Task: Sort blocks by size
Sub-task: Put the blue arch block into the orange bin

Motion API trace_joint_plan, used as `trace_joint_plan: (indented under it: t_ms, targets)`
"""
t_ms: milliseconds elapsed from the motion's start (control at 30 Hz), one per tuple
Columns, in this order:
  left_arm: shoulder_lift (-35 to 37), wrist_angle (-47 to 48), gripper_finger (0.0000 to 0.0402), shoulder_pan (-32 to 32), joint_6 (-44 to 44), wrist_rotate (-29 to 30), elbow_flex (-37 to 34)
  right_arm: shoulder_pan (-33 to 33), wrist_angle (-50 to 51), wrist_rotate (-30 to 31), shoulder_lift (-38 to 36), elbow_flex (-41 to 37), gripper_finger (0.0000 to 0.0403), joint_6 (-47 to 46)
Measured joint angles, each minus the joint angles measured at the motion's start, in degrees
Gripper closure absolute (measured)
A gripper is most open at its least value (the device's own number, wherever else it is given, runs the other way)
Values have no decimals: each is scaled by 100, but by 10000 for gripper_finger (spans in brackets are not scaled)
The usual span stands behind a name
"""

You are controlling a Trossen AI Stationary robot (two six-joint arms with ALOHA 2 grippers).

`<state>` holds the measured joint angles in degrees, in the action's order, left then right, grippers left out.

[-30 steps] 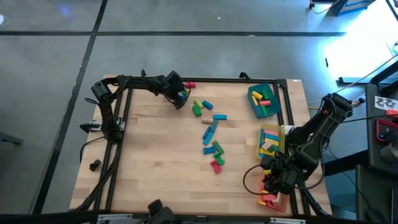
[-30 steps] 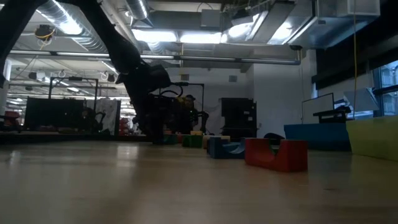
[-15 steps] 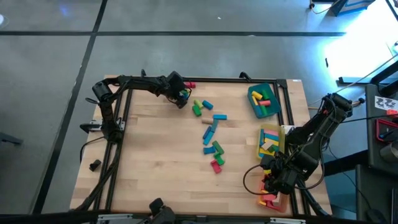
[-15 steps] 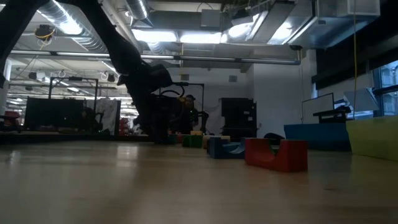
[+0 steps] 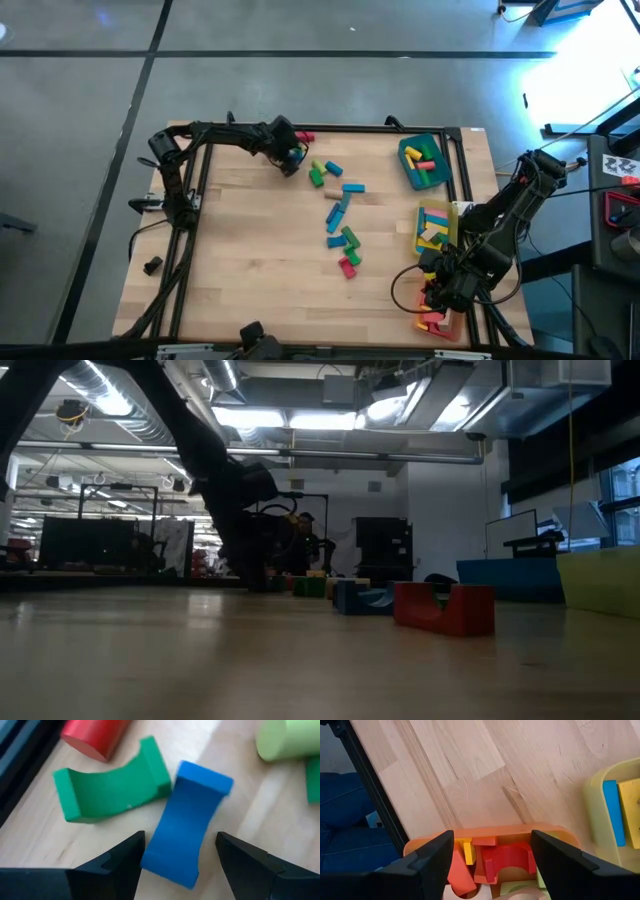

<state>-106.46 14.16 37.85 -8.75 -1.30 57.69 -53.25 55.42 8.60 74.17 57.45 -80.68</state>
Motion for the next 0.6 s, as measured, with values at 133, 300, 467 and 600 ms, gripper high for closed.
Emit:
trace_joint_plan:
  t_ms: [133, 300, 467, 600]
  targets:
    - [10, 212, 164, -73, -307, 2, 2, 1, 0, 0, 0, 0, 139, 0]
    - [11, 214, 211, -155, -362, 24, -6, 0, 0, 92, 2, 0, 139, -2]
    - [18, 168, 284, -169, -141, 4, -11, 1, -3, 626, 2, 0, 139, 2]
    - [18, 154, 284, -169, -9, 2, -11, 0, 2, 1194, 0, 0, 139, 40]
